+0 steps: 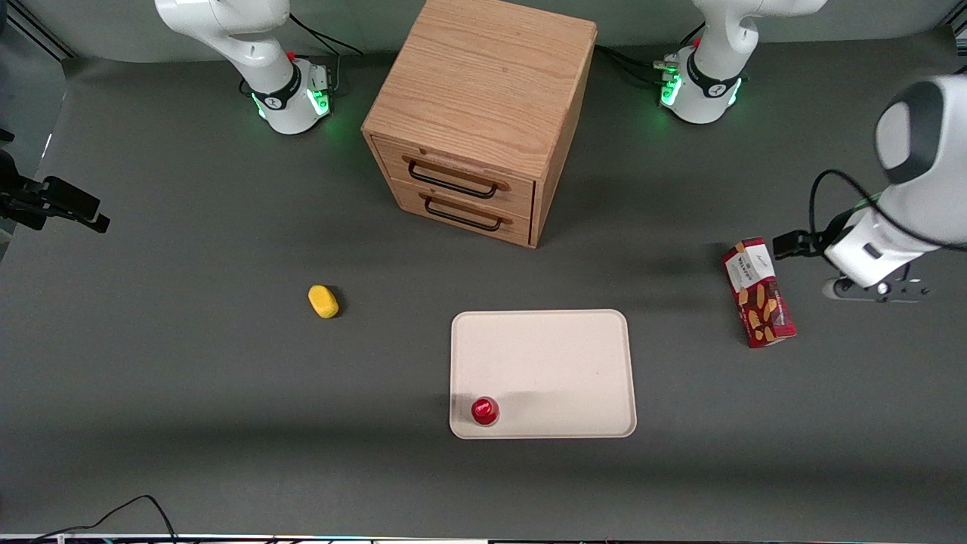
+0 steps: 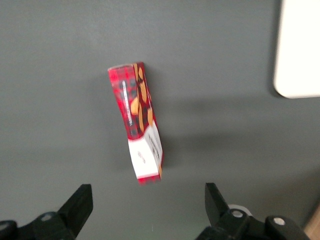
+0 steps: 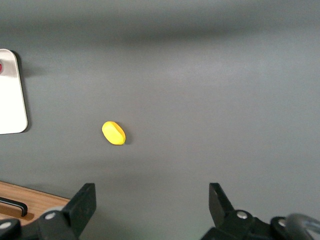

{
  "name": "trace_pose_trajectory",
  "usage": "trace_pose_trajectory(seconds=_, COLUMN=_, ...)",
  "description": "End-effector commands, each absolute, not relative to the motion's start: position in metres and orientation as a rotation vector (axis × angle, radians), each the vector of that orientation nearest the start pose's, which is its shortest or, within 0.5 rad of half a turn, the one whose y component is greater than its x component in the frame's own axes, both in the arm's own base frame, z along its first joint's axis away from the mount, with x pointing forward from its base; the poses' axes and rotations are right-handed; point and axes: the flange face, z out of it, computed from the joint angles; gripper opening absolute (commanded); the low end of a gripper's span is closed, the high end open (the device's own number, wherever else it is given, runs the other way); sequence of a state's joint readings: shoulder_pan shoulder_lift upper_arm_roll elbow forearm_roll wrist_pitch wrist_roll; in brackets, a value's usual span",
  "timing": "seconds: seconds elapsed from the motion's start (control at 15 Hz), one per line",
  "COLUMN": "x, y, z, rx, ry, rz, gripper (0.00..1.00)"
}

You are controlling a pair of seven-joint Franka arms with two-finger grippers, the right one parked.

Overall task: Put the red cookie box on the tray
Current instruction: 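Lower the open left gripper onto the red shortbread box and grasp it, then lift the box with the left gripper and carry it toward the white tray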

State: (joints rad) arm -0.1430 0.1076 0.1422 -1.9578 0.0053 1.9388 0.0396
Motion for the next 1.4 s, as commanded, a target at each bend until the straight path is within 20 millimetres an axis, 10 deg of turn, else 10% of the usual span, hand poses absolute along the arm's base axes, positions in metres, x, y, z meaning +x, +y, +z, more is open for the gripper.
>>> trace_pose_trajectory(seconds=0.0, x=0.542, y=0.007, z=0.349, rx=-3.126, ry=0.087, rz=0.058, gripper=1.0)
trace_pose_trajectory(seconds=0.53, x=0.546, y=0.036, z=0.247, rx=-3.148, ry=0.11, rz=-0.072, gripper=0.92)
trace_pose_trajectory(seconds=0.6, x=0.547, y=0.037, z=0.239, rx=-3.141, ry=0.107, rz=-0.088, gripper=0.81)
trace_pose_trajectory(seconds=0.8, x=0.547, y=0.037, z=0.236, rx=-3.14, ry=0.109, rz=-0.093, gripper=0.08)
trace_pose_trajectory(seconds=1.07, x=0.547, y=0.029, z=0.266, rx=-3.163, ry=0.113, rz=-0.057, gripper=0.0)
trace_pose_trajectory(seconds=1.33, x=0.556, y=-0.013, z=0.373, rx=-3.216, ry=0.028, rz=0.125, gripper=0.0)
